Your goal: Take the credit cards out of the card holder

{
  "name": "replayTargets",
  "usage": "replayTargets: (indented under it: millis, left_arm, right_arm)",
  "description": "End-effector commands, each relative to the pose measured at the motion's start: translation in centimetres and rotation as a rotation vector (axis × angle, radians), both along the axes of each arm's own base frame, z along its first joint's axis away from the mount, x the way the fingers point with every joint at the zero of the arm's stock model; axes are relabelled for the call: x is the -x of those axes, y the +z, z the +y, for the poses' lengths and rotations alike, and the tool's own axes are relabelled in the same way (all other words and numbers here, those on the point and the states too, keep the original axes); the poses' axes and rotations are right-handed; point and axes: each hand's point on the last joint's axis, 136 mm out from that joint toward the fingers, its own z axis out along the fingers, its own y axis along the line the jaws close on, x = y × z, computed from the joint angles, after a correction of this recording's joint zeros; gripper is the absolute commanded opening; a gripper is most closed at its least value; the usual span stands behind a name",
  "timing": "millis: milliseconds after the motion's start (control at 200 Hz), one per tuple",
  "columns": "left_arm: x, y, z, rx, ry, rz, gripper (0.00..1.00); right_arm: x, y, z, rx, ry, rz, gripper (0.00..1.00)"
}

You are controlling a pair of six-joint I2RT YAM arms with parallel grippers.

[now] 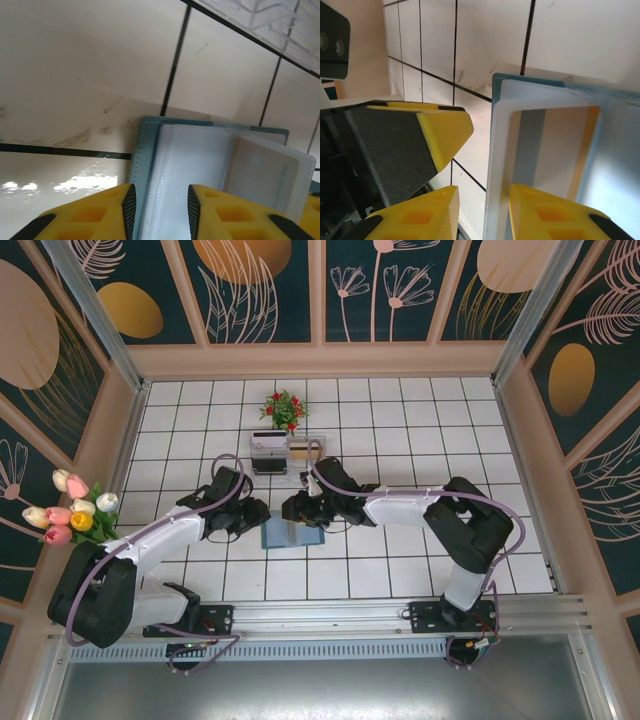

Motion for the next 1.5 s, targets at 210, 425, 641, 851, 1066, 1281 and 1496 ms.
replayTargets:
  millis: [210,425,641,851,1066,1281,1496]
  left_arm:
    - [0.7,-0.5,4.0,-0.181,0.088,0.001,0.32]
    - [-0.4,2.2,0.8,-0.009,0.014,-0.082,0.27]
    - [-0.3,3.1,-2.4,0.139,-0.068,-0.083,0.24]
    - [0.5,1.2,-3.7,0.133,-0.11,-0.017,0.19]
    - [1.1,-1.5,-2.5,0.043,-0.083,0.039,0.12]
    - [1.9,-3.5,-1.2,-0.016,-0.055,0.087,0.1]
    - [2.5,-4.2,-0.9,-0.018,-0.042,0.104,0.09]
  right_arm:
    - [-0.3,-1.2,1.4,0.001,-0.016,0.032,0.34]
    - [-2.0,0.5,-0.7,0.043,-0.092,-0.056,0.33]
    - [-2.5,-0.7,-3.6,0.128,-0.18,-0.066,0.33]
    - [-1.5,-3.2,-4.0,0.169,-0.175,0.016,0.26]
    - [-1.2,-3.9,-3.0,0.169,-0.14,0.04,0.24]
    - [-1.2,-4.5,-2.1,0.168,-0.111,0.055,0.24]
    - [-1.0,-4.5,-1.3,0.137,-0.088,0.06,0.21]
